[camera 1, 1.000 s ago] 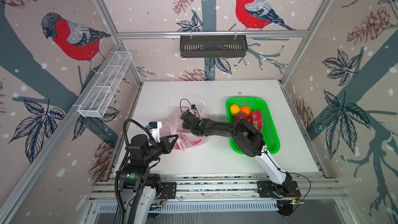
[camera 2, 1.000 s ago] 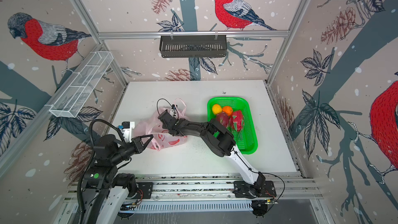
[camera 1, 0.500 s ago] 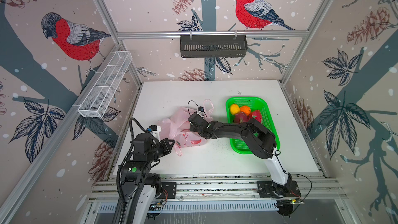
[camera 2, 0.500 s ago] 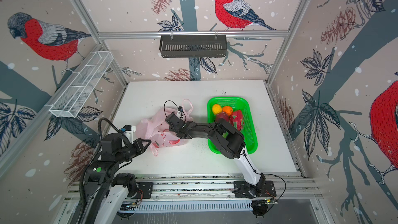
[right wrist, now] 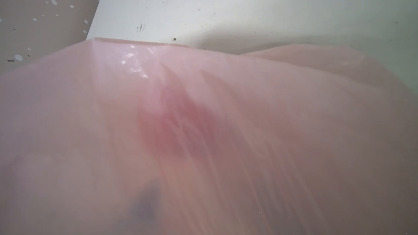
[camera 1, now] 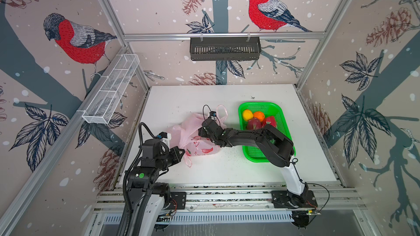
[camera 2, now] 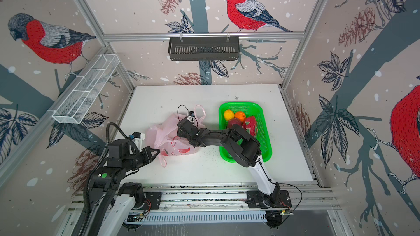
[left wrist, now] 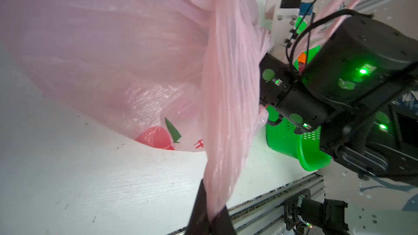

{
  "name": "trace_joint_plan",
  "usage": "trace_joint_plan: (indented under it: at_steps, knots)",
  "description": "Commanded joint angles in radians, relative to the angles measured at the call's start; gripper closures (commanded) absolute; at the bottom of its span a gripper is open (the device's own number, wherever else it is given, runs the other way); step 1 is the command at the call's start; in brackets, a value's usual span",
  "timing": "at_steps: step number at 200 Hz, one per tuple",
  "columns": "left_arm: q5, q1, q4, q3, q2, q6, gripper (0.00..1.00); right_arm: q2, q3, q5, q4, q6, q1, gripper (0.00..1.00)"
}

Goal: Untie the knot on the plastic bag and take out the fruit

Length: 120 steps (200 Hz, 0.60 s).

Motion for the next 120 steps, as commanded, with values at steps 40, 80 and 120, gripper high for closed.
trace_joint_plan:
  at_steps: [40, 80, 120]
  knots:
    - [0.231, 0.002, -0.033, 0.030, -0.010, 0.143, 1.00, 0.098, 0.105, -0.037, 0.089, 0.090, 0.006, 0.10]
    - [0.319, 0.002, -0.036, 0.028, -0.043, 0.172, 1.00, 0.145, 0.171, 0.009, 0.063, 0.131, 0.012, 0.05]
    - [0.393, 0.001, -0.004, 0.029, -0.081, 0.181, 1.00, 0.203, 0.261, 0.045, -0.006, 0.170, 0.015, 0.05]
